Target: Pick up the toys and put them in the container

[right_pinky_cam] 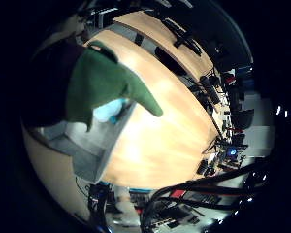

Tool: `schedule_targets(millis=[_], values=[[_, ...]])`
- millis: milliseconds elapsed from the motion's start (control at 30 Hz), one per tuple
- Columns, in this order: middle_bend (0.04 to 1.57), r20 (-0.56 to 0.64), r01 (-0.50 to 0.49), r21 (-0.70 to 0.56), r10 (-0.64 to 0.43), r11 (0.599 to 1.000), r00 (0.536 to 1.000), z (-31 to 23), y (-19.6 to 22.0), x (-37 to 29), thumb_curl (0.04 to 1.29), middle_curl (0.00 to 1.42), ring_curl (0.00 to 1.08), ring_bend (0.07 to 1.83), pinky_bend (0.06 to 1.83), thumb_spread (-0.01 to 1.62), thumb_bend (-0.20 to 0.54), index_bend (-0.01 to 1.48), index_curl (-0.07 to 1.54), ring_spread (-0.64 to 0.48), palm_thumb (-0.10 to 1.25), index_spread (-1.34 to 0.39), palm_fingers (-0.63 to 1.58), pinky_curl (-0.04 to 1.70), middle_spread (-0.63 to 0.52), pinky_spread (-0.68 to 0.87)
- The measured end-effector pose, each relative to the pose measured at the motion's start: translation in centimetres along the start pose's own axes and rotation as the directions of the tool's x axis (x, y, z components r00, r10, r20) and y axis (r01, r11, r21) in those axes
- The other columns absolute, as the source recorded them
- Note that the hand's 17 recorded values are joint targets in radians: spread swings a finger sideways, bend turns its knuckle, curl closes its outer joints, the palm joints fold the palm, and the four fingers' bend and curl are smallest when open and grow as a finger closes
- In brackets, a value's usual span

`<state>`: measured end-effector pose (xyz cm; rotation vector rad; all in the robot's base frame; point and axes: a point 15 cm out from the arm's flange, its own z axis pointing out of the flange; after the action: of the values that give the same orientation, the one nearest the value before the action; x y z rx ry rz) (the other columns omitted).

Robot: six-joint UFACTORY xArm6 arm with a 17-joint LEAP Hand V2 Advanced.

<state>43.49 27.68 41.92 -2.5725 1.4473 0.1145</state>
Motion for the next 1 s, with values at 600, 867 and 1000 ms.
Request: schedule_targets(millis=[600, 867, 1000], values=[[1.25, -0.018, -0.016, -0.018, 0.016, 1.000, 1.000, 0.4, 0.3, 1.3, 0.34, 0.55, 0.51, 1.36, 1.20, 1.30, -0.017, 1.03, 0.57, -0.21, 0.75, -0.28, 1.28, 0.58, -0.18, -0.34], [1.06, -0.018, -0.003, -0.035, 0.002, 0.999, 1.000, 0.6, 0.7, 1.4, 0.27, 0.50, 0.50, 1.34, 1.31, 1.18, -0.090, 0.59, 0.49, -0.26, 0.45, -0.41, 0.75, 0.59, -0.23, -0.44], [0.81, -0.015, 0.005, -0.083, -0.006, 0.996, 1.000, 0.9, 1.9, 1.7, 0.24, 0.43, 0.45, 1.07, 1.11, 1.06, -0.082, 0.58, 0.48, -0.19, 0.24, -0.45, -0.03, 0.60, -0.19, -0.18]])
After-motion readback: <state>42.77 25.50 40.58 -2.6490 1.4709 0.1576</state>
